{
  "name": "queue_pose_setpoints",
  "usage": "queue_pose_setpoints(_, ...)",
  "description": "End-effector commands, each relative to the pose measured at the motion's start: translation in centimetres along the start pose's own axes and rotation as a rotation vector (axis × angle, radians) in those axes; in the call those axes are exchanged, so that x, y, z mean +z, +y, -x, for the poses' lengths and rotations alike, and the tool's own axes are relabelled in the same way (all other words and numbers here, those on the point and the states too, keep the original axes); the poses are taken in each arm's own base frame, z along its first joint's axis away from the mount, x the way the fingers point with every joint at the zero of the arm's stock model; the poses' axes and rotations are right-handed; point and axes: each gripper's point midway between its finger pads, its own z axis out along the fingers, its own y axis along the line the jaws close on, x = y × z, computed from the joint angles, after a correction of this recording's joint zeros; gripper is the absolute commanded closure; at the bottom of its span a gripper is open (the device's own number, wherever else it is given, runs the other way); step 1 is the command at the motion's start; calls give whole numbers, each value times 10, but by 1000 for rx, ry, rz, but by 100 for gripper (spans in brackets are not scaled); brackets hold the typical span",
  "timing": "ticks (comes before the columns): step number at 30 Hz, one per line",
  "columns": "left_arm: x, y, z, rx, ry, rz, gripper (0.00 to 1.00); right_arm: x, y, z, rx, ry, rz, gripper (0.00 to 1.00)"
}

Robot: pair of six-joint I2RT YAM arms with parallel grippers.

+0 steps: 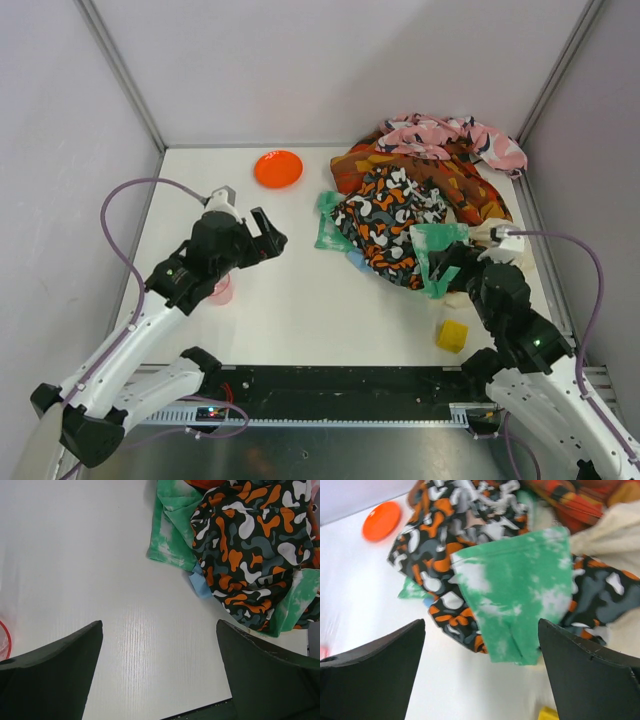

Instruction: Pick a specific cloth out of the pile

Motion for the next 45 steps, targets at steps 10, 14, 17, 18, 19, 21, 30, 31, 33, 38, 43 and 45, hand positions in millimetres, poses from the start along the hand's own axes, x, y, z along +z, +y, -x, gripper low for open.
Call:
queue_pose_setpoints(10,23,19,-28,48,71,54,0,94,100,-32,-715,191,204,1)
queue_pose_setpoints(14,23,24,-35,49,79,63,0,133,79,-63,-842,377,54,1)
queue_pose_setpoints(17,23,27,-39,42,88,65,0,153,63,-93,-835,515,46,1)
queue_pose_setpoints(18,23,28,-40,42,89,66,0,161,55,-103,-843,550,35,1)
queue_pose_setpoints(19,23,28,-40,41,88,67,0,168,47,-108,-850,572,13,1)
queue_pose_setpoints(21,22,29,-40,37,84,69,0,182,29,-124,-874,636,-26,1)
queue_pose_setpoints(30,22,31,-38,29,73,80,0,220,-5,-158,-889,777,-165,76)
queue_pose_setpoints(31,22,30,-38,28,74,78,0,222,3,-146,-886,734,-165,85)
queue_pose_setpoints(33,23,29,-37,27,76,79,0,224,26,-114,-870,621,-147,96)
queue_pose_setpoints(38,27,24,-36,28,88,76,0,213,98,-14,-719,309,33,100)
queue_pose_setpoints(43,32,19,-34,35,102,74,0,204,98,79,-544,99,34,100)
queue_pose_setpoints(45,34,18,-34,38,109,75,0,208,78,103,-472,68,-5,100)
